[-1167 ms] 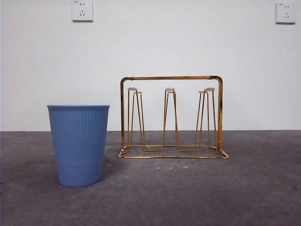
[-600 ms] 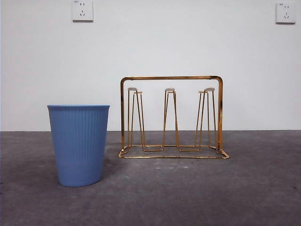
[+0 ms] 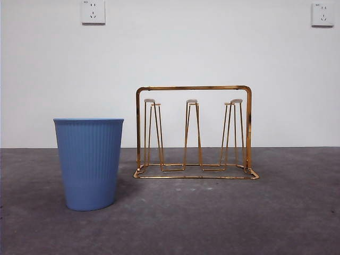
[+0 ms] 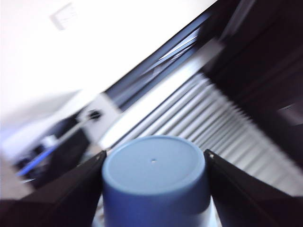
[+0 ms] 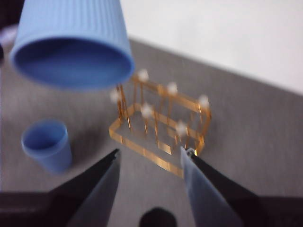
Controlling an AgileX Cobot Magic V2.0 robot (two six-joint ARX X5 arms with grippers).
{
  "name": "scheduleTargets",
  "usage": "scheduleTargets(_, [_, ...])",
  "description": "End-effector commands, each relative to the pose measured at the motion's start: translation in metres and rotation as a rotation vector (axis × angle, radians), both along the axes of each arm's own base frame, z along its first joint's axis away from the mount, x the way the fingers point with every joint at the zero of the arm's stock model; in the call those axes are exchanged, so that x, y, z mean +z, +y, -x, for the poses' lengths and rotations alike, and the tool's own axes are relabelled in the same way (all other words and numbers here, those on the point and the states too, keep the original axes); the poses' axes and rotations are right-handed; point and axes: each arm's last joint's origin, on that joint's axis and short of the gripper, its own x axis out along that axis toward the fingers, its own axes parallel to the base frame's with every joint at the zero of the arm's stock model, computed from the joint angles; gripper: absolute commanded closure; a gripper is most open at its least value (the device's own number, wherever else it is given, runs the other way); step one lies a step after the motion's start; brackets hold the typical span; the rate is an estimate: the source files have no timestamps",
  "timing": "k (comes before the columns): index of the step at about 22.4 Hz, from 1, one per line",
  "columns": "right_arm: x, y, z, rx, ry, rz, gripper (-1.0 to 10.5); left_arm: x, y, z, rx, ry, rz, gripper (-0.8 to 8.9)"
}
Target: Pick up cup 1,put cup 1 in the cup rack,pick up cup 2,put cup 2 in the cup rack
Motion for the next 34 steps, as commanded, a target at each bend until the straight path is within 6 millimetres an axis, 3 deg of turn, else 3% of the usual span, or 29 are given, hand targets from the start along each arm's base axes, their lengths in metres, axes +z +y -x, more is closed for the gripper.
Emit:
scheduleTargets(1, [-0.009, -0.009, 0.01, -0.039, 0.085, 0.033, 7.3, 0.002, -0.009, 0.003, 0.105, -0.125, -0.166, 8.2])
scheduleTargets(7, [-0.019, -0.026, 0.031, -0.087, 0.174, 0.084, 7.3, 0.014, -0.032, 0.017, 0.368, -0.294, -0.498, 8.2])
scheduleTargets(11, [-0.025, -0.032, 0.039, -0.105, 0.236, 0.103, 7.4, 0.024, -0.047, 0.028, 0.514, -0.414, -0.611, 8.2])
scheduleTargets(14, [-0.029, -0.035, 0.043, -0.111, 0.279, 0.131, 8.0, 0.021, -0.056, 0.03, 0.585, -0.448, -0.675, 8.2])
scheduleTargets(25, [-0.029, -0.034, 0.044, -0.067, 0.307, 0.101, 8.2, -0.031, -0.098, -0.002, 0.63, -0.385, -0.787, 8.2])
scheduleTargets(34, [-0.029, -0.033, 0.044, -0.053, 0.323, 0.08, 8.2, -0.044, -0.127, -0.027, 0.651, -0.417, -0.865, 8.2])
